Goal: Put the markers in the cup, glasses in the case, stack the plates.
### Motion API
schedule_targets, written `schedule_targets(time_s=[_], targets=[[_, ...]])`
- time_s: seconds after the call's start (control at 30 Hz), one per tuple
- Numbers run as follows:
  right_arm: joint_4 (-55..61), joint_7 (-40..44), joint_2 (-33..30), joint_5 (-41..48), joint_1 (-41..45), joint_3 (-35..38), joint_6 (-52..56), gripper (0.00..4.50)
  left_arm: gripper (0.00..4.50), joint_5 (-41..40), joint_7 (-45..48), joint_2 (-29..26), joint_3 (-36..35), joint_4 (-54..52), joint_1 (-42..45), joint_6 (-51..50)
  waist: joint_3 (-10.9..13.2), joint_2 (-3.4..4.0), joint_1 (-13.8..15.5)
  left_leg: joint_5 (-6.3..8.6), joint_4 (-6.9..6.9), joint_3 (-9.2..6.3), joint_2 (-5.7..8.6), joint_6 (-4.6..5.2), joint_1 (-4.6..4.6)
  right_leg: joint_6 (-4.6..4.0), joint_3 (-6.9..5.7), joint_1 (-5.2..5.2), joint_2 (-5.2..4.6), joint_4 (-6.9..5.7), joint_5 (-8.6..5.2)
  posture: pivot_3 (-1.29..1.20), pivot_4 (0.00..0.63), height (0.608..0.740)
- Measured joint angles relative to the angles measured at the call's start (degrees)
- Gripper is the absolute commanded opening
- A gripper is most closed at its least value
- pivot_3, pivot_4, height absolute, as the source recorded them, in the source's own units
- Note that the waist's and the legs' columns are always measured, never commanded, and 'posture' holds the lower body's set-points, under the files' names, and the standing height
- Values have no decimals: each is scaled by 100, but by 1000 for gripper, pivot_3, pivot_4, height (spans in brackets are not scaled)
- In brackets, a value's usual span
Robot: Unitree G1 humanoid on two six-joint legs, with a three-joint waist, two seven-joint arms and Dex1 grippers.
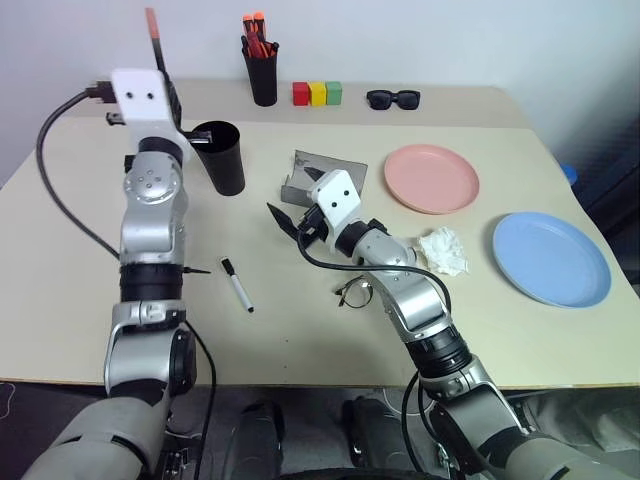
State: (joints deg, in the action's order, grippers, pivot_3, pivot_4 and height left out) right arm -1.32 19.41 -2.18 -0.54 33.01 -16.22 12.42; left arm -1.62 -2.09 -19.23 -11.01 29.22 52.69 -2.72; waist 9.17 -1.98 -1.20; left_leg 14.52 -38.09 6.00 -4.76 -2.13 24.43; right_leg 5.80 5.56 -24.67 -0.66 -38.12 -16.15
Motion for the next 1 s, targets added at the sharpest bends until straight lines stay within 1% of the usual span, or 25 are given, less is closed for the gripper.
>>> schedule_targets(time_s=[0.13,0.23,0.5,0.53,0.57,0.6,0.63,0.67,0.7,1.0], targets=[[0,-128,12,-42,-47,64,6,4500,17,58,49,139,112,1087,206,701,0,0,18,0,-2,4,1,0,3,1,0,0,-2,2,0,0,150,722],[0,-170,9,-46,-75,112,11,4500,17,106,42,192,125,1613,267,966,0,0,17,0,-2,4,1,0,3,1,0,-1,-1,1,0,0,150,722],[1,-165,9,-43,-102,114,27,4500,17,98,43,216,121,2028,437,1225,0,0,18,0,-2,4,1,0,4,1,0,-1,-1,1,0,0,150,722],[0,-160,10,-43,-102,114,27,4500,482,93,47,235,120,2035,437,1225,0,0,18,0,-2,3,1,0,4,2,0,-1,-1,1,0,0,150,722],[1,-154,16,-42,-102,111,26,4500,1047,88,57,252,120,2035,437,1225,0,0,19,0,-2,4,1,0,4,1,0,-1,-1,1,0,0,150,722],[0,-148,26,-42,-102,108,25,4500,1431,87,59,252,120,2035,437,1225,0,0,19,0,-2,3,1,0,4,2,0,-1,-1,1,0,0,150,722],[1,-142,35,-41,-102,108,24,4500,2016,89,49,251,119,2035,437,1225,0,0,19,0,-2,4,1,0,4,2,0,-1,-1,1,0,0,150,722],[0,-135,47,-41,-102,108,22,4500,2508,94,30,251,120,2035,437,1225,0,0,17,0,-2,4,0,0,4,2,0,-1,-1,1,0,0,150,722],[0,-124,56,-41,-102,107,18,4500,2920,99,-4,252,120,2034,437,1225,0,0,16,0,-2,3,1,0,4,2,0,-1,-1,0,0,0,150,722],[-10,-58,72,-40,-99,107,3,4500,2920,57,-137,250,70,1943,415,1234,0,0,19,0,-2,3,0,0,4,2,0,-1,-1,0,0,0,150,722]])
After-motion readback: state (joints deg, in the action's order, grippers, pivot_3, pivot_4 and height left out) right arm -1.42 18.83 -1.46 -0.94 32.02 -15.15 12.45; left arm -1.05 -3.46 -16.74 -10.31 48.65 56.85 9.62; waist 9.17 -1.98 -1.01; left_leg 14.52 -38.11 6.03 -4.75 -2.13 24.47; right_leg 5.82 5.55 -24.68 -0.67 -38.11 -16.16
